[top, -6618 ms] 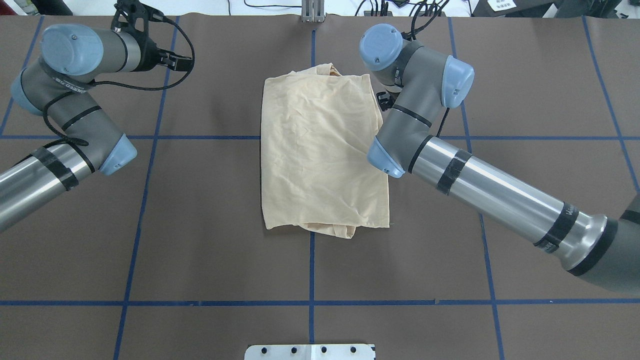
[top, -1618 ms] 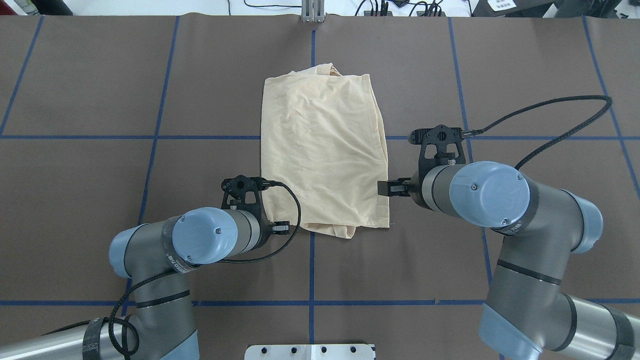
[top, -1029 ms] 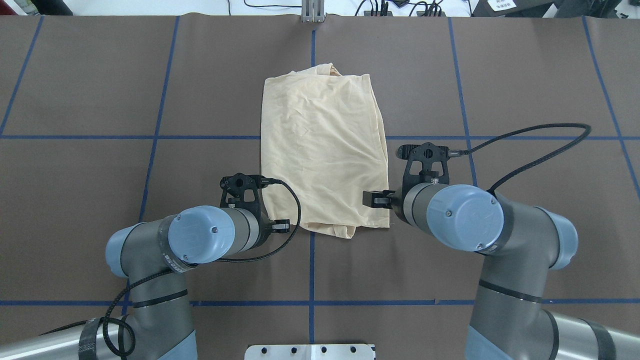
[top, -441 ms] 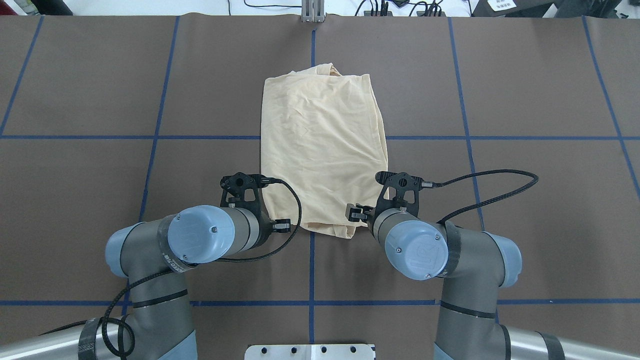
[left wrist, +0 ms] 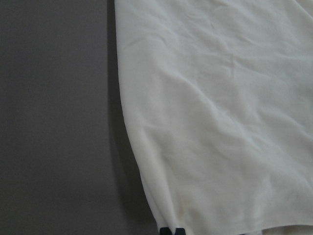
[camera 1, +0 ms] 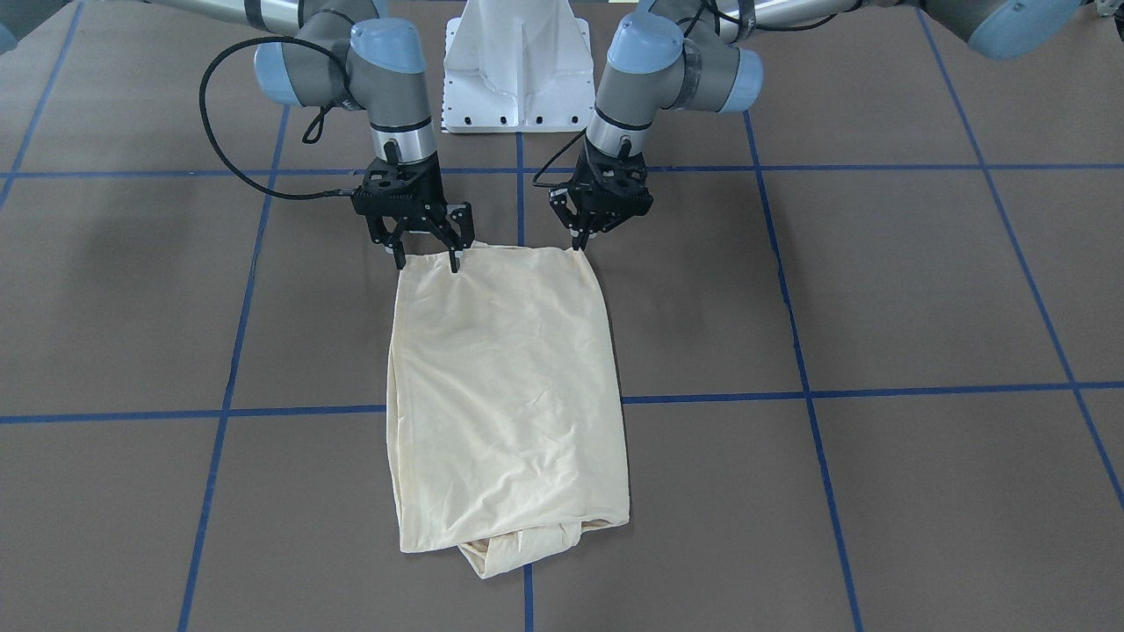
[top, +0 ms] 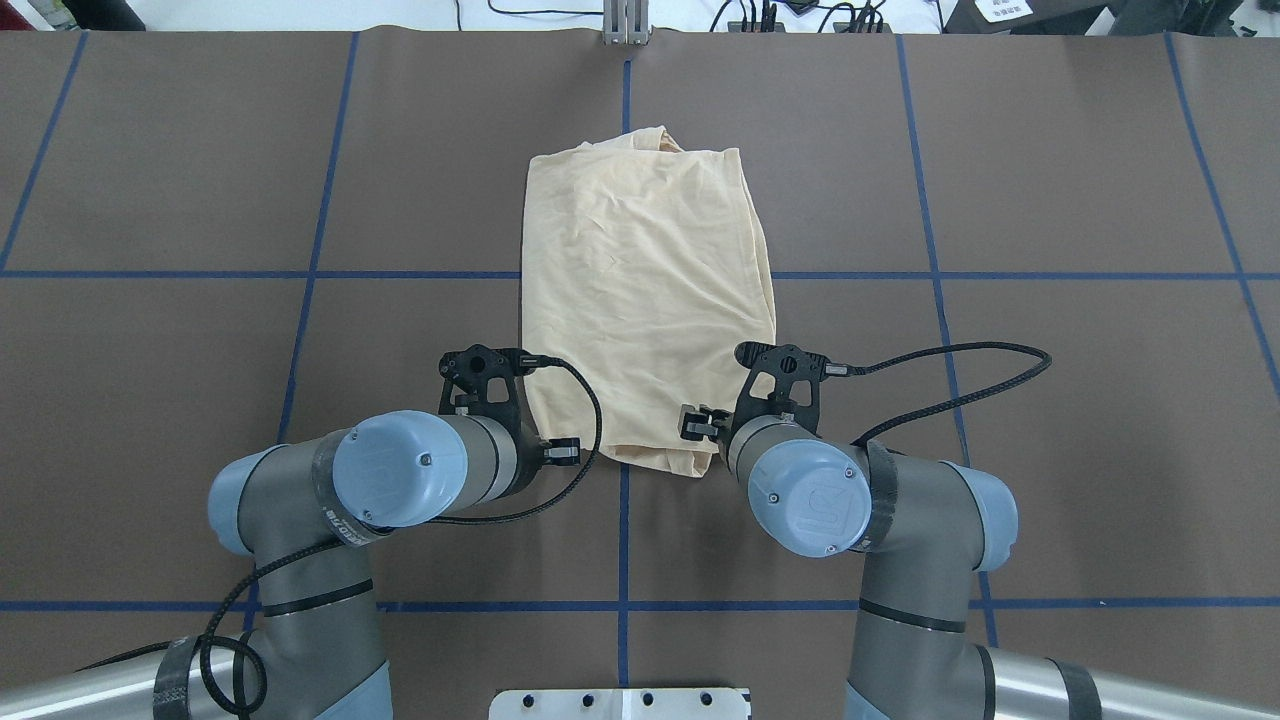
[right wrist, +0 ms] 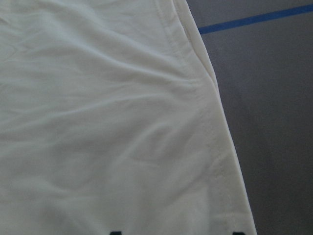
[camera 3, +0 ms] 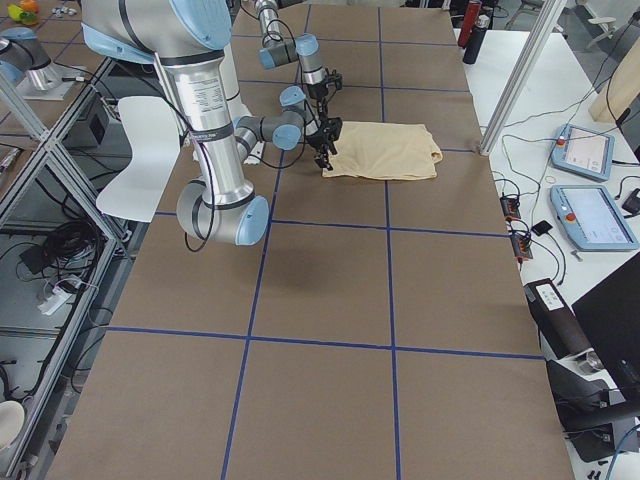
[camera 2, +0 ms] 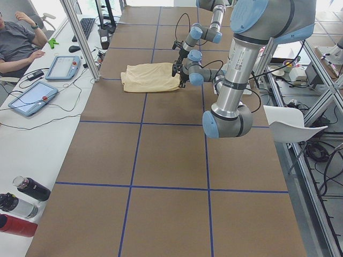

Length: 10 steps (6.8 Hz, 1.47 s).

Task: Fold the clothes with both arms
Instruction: 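Close both grippers on the shirt's near edge corners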

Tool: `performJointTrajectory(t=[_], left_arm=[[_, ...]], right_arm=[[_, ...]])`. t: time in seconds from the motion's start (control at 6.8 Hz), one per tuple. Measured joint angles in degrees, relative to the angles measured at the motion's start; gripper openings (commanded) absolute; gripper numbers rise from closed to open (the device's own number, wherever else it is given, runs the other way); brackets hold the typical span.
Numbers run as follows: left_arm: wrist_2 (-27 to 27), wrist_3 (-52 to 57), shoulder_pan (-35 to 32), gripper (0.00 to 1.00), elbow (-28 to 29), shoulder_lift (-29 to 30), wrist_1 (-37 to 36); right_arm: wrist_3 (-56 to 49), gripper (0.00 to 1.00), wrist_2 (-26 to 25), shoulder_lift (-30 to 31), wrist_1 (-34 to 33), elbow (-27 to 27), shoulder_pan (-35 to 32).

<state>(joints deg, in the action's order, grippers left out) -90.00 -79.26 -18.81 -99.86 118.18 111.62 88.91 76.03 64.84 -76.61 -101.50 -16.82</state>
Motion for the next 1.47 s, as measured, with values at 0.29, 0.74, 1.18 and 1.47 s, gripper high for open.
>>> performJointTrajectory(t=[0.29, 0.74, 1.18, 1.47], left_arm=[[0.00, 0.00, 0.00, 0.00, -0.11, -0.04, 0.00], [0.00, 0.02, 0.00, 0.00, -0.12, -0.16, 0.08], [0.00, 0.04, 0.00, 0.00, -0.15, -0.22, 0.23], [0.00, 0.06, 0.01, 0.00, -0.15, -0.27, 0.26]], right_arm=[[1.12, 0.70, -0.06, -0.33, 0.31, 1.20, 0.08], [3.14, 0.63, -0.73, -0.76, 0.36, 1.61, 0.62], [4.45, 0.29, -1.15, -1.11, 0.26, 2.19, 1.27], [5.00, 0.00, -1.14, -1.30, 0.27, 2.42, 1.34]])
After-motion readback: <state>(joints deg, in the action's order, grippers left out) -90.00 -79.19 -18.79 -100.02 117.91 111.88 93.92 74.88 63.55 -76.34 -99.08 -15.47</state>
